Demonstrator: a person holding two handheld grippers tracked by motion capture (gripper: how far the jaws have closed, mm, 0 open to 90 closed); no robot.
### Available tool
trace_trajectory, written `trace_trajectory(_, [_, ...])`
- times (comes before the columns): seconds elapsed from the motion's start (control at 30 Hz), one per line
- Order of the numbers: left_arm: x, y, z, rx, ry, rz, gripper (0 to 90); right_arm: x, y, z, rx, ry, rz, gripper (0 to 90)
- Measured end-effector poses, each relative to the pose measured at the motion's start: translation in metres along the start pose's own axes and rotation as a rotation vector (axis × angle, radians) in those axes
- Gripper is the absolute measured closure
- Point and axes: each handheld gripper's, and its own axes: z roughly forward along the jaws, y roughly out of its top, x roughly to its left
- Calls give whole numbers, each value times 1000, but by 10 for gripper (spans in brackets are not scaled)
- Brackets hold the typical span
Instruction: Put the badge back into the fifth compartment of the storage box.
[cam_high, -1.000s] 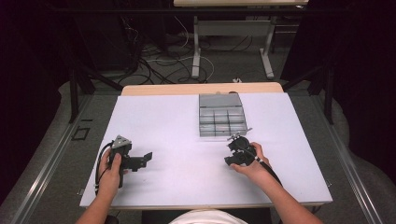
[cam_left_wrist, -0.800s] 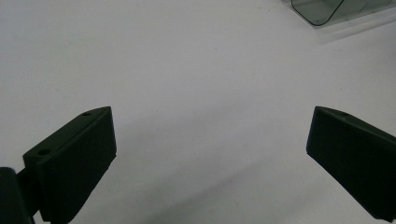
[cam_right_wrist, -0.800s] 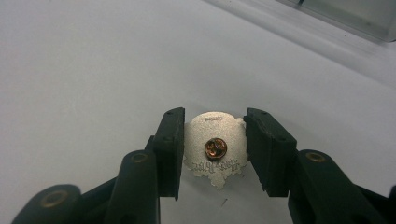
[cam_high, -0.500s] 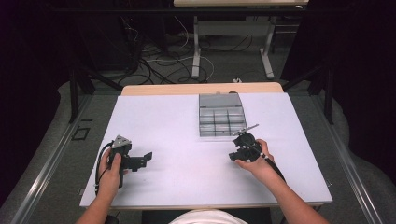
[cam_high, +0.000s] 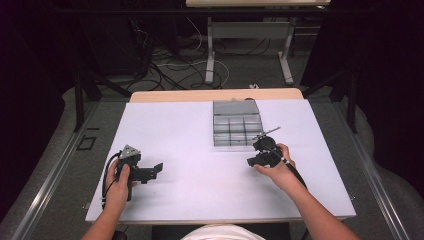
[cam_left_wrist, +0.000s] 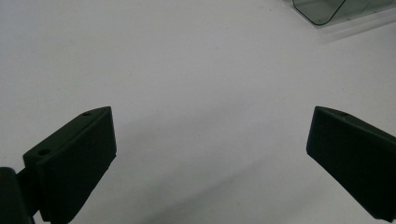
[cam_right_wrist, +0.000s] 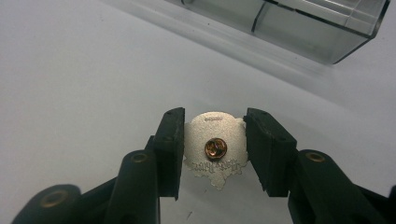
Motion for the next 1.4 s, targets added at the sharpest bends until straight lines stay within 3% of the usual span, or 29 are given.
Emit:
trace_trajectory(0.27, [-1,-1,1,-15,10,-2,18,-6,6,-2,-6,-2,15,580])
trace_trajectory(0.3, [-1,-1,1,-15,10,-1,18,-6,7,-1,-30,13,25,580])
trace_trajectory(0.33, [-1,0,1,-12,9,1,18,-7,8,-3,-8,4,16,580])
trace_trajectory(0.7, [0,0,0,0,1,2,18,-13,22,-8,-25,-1,41,580])
trace_trajectory(1.07, [0,0,0,0,0,2,18,-18,38,-11,-35,-21,36,580])
trace_trajectory(1.1, [0,0,0,0,0,2,18,-18,39,-10,-56,-20,38,580])
trace_trajectory(1.4, [-1,-1,1,-15,9,-2,18,-16,52,-12,-49,-31,36,580])
